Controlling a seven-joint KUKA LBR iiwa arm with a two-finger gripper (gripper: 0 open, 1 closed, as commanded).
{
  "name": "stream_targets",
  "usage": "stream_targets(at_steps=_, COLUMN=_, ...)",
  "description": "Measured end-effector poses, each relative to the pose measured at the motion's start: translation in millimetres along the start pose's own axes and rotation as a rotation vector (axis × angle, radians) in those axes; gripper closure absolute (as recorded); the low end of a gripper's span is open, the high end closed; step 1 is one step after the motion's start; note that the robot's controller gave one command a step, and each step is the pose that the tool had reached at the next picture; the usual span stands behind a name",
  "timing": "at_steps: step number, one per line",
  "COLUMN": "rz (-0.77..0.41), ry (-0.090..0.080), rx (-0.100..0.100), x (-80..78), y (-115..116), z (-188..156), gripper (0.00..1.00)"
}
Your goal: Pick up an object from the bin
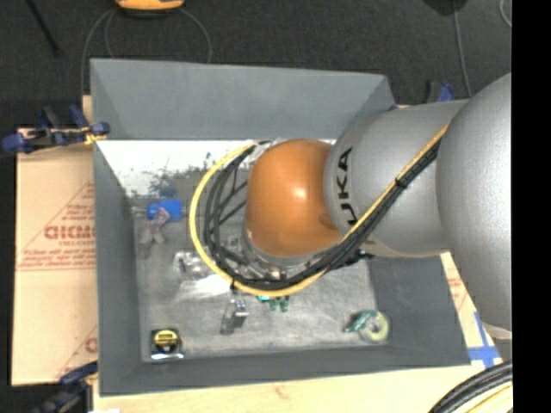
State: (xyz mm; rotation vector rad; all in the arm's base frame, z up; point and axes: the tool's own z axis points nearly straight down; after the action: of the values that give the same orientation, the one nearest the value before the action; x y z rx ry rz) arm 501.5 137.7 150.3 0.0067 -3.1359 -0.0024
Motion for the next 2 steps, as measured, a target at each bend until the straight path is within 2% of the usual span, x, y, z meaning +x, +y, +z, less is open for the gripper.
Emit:
stream_targets(at_steps=1, rz=0.074, ry=-0.004, rx=0.001, x=-28.1, y=-20.3, z=37.6, gripper=0.00)
stream_targets(at_steps=2, rz=0.078, ry=-0.008, rx=-0.001, x=-28.7, y=-19.5, z=35.2, gripper=1.00)
